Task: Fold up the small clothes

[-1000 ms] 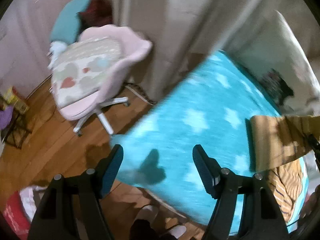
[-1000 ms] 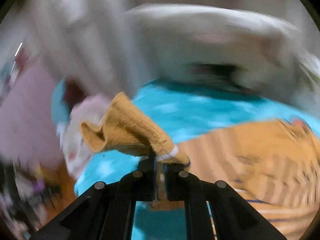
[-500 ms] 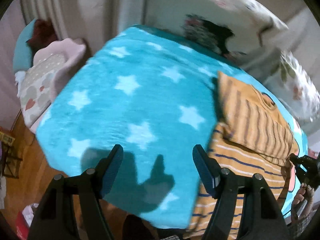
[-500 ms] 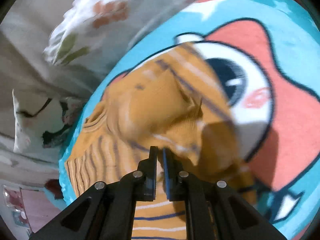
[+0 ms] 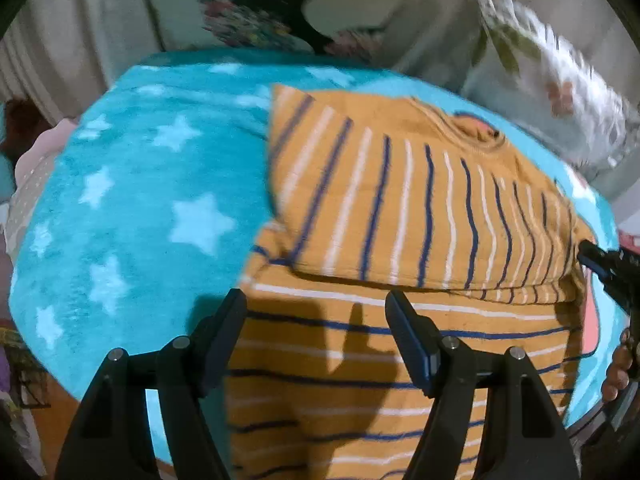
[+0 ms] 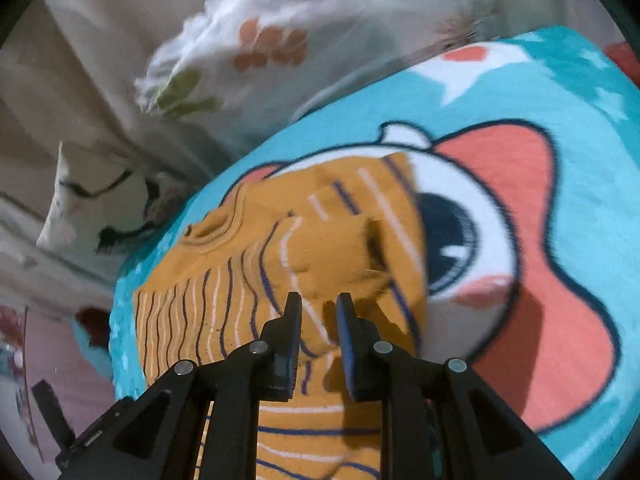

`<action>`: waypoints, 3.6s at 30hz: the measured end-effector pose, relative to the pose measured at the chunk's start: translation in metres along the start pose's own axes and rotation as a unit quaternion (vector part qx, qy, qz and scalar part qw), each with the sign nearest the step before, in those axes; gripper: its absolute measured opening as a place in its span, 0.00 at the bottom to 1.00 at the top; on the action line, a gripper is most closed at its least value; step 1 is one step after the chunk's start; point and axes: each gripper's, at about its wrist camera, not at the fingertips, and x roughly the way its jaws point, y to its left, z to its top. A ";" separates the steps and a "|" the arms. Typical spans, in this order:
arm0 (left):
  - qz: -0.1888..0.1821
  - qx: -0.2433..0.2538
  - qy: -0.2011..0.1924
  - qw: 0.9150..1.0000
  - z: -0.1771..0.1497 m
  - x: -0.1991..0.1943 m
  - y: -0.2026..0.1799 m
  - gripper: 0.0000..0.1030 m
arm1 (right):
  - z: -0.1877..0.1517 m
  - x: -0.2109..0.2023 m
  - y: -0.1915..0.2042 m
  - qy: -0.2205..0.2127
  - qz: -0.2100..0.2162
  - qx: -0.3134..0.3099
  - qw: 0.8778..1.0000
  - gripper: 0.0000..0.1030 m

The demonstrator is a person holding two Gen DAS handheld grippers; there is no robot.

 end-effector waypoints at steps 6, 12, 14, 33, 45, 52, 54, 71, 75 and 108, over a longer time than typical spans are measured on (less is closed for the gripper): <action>-0.011 0.002 0.043 0.999 -0.001 0.029 -0.010 0.69 | 0.014 0.031 -0.014 0.049 -0.004 -0.002 0.999 0.18; 0.034 -0.012 0.023 0.999 -0.022 0.006 0.016 0.69 | 0.005 0.003 -0.028 0.040 0.040 0.009 0.998 0.31; 0.038 -0.019 0.032 0.999 -0.031 0.005 0.029 0.69 | -0.007 -0.011 -0.037 0.032 0.048 0.013 0.998 0.35; -0.113 0.054 0.039 0.991 -0.126 -0.019 0.068 0.69 | -0.188 -0.027 -0.049 0.080 0.170 0.137 0.973 0.39; -0.173 0.045 0.084 0.980 -0.183 -0.012 0.092 0.71 | -0.246 -0.044 -0.034 0.057 0.149 0.152 0.975 0.39; -0.226 0.016 0.093 0.970 -0.204 0.012 0.093 0.71 | -0.270 -0.037 -0.033 0.092 0.100 0.140 0.981 0.40; -0.236 0.010 0.088 0.968 -0.208 0.015 0.094 0.71 | -0.278 -0.031 -0.034 0.103 0.091 0.140 0.981 0.40; -0.247 -0.031 0.113 0.962 -0.217 -0.010 0.117 0.04 | -0.309 -0.031 -0.039 0.091 0.098 0.170 0.976 0.11; -0.255 -0.037 0.095 0.962 -0.222 -0.049 0.141 0.04 | -0.315 -0.081 -0.050 0.061 0.125 0.186 0.973 0.10; -0.124 -0.127 -0.064 0.982 -0.048 -0.097 0.100 0.51 | 0.036 0.024 0.034 0.044 0.196 0.132 0.971 0.10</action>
